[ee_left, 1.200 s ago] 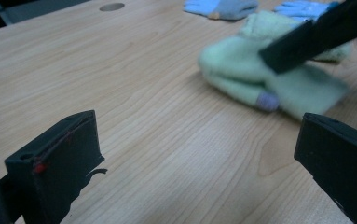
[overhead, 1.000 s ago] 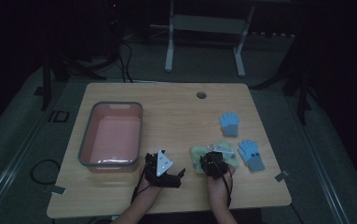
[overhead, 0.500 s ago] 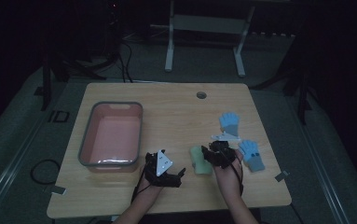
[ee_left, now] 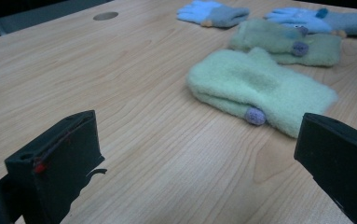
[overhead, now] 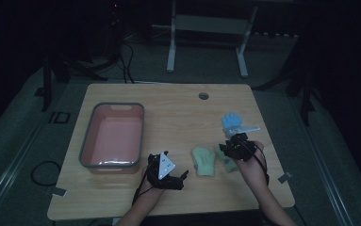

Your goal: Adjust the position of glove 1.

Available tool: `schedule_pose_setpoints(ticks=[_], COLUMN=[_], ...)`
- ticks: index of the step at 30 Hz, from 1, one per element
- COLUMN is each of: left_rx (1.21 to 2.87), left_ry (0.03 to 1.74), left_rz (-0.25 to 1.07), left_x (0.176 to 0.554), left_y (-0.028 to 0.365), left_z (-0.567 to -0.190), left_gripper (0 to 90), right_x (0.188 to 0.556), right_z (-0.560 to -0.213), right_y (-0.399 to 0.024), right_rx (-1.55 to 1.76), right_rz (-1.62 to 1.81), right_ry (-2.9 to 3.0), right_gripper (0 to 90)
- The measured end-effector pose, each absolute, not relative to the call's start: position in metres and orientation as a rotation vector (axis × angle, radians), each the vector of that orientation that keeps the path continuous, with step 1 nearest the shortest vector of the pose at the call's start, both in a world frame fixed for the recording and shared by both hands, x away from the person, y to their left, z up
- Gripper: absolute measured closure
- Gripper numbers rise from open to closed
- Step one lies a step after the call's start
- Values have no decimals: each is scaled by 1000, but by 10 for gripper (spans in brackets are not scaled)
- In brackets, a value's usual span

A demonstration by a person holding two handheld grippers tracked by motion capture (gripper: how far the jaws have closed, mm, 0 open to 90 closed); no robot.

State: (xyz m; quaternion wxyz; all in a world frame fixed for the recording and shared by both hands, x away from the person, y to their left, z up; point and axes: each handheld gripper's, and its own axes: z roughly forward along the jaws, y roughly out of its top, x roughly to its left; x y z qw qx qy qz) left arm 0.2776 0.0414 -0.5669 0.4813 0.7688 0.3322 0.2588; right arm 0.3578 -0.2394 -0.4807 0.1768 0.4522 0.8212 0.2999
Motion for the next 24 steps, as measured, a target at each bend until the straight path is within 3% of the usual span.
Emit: schedule_pose_setpoints(ticks=[9,24], left_rx=[1850,1835], left_ry=[809,826], left_rz=[640,625], left_x=[267,260], left_y=[48,56], left_z=[-566,-567], left_gripper=[5,5], right_x=[361,371], right_z=[-479,-534], right_y=[-275,-278], right_rx=[1269,1140], right_rz=[869,759], right_ry=[2365,2497], right_gripper=[644,590])
